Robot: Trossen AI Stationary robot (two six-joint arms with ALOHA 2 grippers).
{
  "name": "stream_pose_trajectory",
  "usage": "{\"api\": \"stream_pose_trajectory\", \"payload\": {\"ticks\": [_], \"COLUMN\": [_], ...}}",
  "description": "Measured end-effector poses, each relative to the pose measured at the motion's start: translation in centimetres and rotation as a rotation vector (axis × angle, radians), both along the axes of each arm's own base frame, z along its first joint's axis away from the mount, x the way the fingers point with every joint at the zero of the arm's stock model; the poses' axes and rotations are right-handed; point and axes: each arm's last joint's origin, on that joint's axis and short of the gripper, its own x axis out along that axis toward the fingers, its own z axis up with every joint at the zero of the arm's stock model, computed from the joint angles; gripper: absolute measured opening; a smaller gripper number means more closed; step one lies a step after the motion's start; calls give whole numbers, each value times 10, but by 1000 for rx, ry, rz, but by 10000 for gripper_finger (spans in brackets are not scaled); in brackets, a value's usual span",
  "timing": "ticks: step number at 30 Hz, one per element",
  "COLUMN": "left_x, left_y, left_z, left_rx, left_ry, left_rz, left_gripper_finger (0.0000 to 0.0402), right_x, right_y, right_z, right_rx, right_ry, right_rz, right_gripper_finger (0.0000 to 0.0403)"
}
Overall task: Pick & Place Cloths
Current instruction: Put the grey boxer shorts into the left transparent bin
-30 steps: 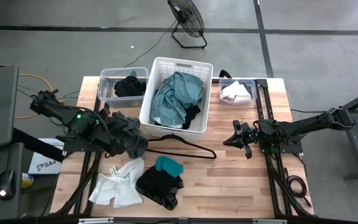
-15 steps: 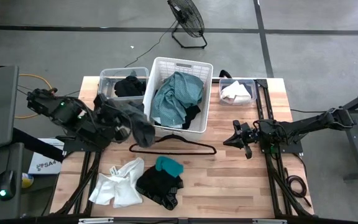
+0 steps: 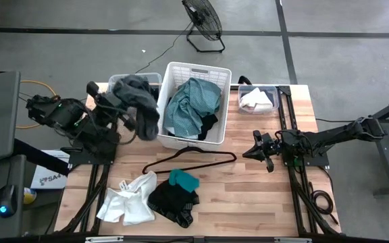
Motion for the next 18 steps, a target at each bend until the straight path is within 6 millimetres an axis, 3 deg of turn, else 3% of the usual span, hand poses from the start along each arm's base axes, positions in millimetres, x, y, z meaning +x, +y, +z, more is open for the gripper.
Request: {"api": "stream_pose_trajectory", "payload": {"ticks": [11,18], "left_x": [10,24], "left_y": [59,99], "left_z": [-3,-10], "left_rx": [0,-20], "left_ry": [46,164], "left_rz": [387,572], "left_gripper_finger": [8,8], "right_x": [0,0], "right_y": [0,0], "right_z": [0,0], "right_rx": [0,0], "right_ry": [0,-1], "right_rz": [0,0], "right_gripper_finger": [3,3]}}
